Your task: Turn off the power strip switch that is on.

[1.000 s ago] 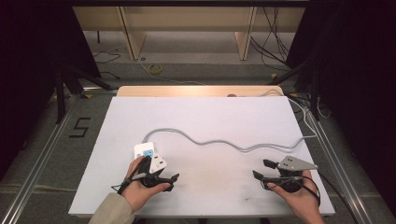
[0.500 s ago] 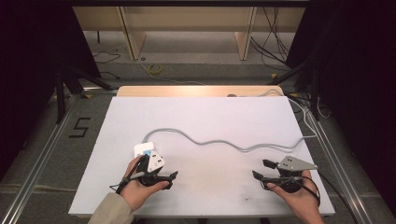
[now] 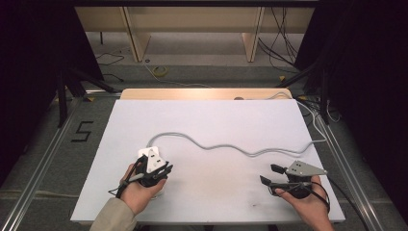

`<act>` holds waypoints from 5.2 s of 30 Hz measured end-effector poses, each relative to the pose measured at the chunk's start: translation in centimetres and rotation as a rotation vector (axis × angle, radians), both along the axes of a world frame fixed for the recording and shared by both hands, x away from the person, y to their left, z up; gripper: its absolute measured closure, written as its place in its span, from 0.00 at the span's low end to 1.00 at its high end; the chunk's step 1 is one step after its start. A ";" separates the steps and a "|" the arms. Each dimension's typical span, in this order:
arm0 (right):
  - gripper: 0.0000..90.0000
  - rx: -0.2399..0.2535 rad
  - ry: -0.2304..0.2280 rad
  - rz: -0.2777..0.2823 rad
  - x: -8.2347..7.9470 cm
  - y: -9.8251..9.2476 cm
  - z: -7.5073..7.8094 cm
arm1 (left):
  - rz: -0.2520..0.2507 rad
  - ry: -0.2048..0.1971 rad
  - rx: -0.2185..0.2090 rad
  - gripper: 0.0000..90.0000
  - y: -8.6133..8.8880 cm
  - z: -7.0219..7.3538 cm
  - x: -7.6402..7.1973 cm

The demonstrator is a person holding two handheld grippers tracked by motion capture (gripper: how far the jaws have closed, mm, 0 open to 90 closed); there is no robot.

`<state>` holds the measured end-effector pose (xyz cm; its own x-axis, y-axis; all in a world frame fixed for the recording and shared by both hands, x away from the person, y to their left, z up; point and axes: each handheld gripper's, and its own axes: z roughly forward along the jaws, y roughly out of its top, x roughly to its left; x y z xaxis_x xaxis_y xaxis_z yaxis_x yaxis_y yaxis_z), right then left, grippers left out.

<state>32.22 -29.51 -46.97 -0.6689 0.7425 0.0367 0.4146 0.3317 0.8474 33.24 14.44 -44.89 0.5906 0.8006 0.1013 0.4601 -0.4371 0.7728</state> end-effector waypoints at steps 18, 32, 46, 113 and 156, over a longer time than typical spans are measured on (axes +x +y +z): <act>0.42 0.001 0.001 0.000 0.0 0.0 0.0 | 0.022 0.044 0.009 1.00 0.4 0.7 0.0; 0.42 0.002 0.001 -0.001 0.0 0.0 0.0 | 0.058 0.061 0.010 1.00 1.1 1.2 0.2; 0.42 0.003 0.000 -0.002 0.0 0.0 0.0 | 0.085 0.065 0.015 1.00 1.6 1.4 0.3; 0.42 0.012 -0.004 -0.002 0.0 -0.1 0.1 | 0.226 0.065 0.035 1.00 5.4 2.3 1.3; 0.42 0.015 -0.006 -0.003 0.0 -0.1 0.1 | 0.255 0.081 0.040 1.00 6.6 2.7 0.9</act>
<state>32.21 -29.58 -46.84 -0.6667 0.7441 0.0439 0.4105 0.3174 0.8548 34.13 21.08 -42.18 0.3773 0.9211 0.0963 0.6189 -0.3282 0.7136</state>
